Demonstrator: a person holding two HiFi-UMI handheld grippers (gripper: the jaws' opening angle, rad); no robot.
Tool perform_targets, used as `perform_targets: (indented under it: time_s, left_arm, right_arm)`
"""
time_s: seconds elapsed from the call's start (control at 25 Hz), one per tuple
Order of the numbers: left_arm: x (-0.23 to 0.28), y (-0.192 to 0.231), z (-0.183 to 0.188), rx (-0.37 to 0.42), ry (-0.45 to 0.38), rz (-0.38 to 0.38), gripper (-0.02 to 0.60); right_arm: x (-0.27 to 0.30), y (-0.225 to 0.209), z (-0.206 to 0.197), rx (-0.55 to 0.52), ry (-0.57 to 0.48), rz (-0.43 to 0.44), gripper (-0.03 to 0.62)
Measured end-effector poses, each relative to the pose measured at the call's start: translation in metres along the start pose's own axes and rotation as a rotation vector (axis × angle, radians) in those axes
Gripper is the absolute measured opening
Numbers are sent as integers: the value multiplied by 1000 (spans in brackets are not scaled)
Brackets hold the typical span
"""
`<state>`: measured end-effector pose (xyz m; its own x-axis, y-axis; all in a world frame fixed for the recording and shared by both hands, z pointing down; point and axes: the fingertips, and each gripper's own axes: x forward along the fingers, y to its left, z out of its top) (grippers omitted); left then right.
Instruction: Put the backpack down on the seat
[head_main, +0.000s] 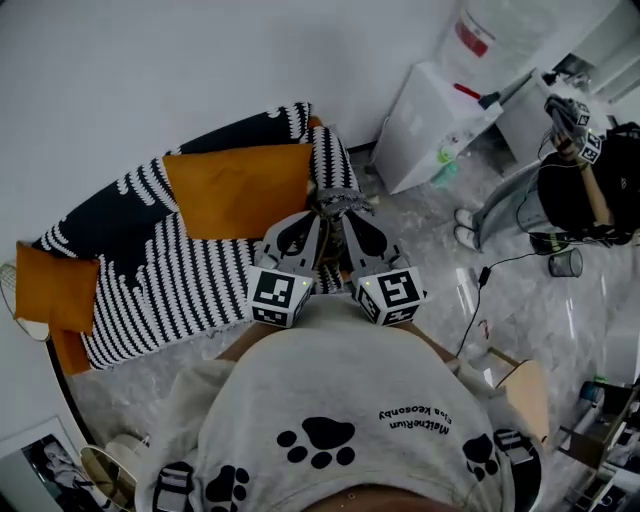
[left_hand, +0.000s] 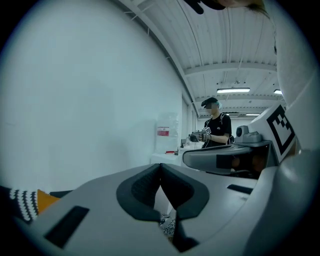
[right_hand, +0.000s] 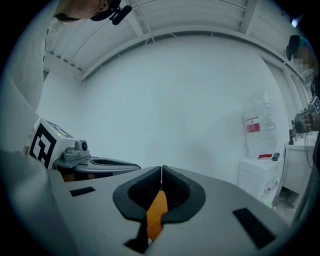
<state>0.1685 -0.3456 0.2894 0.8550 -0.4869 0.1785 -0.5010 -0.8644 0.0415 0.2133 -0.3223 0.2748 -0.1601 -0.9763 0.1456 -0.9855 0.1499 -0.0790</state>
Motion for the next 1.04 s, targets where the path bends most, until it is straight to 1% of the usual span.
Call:
perform_targets:
  time_s: [0.08, 0.32, 0.48, 0.64, 0.8, 1.04]
  left_arm:
    - [-3, -7, 2, 12, -19, 4, 20]
    - [-4, -24, 5, -2, -110, 8, 20]
    - [-5, -32, 2, -6, -114, 0, 20]
    - [-6, -40, 2, 8, -116, 0, 20]
    - [-7, -44, 0, 21, -105, -1, 20]
    - [5, -50, 3, 32, -102, -11, 20]
  right_arm:
    - [-5, -1, -2, -16, -4, 11, 35]
    - [-19, -3, -8, -43, -27, 46, 35]
    - [-25, -4, -13, -58, -30, 63, 35]
    - [-30, -3, -5, -32, -62, 63, 35]
    - [-34, -6, -13, -35, -45, 78, 35]
    - [-34, -18, -2, 5, -39, 63, 35]
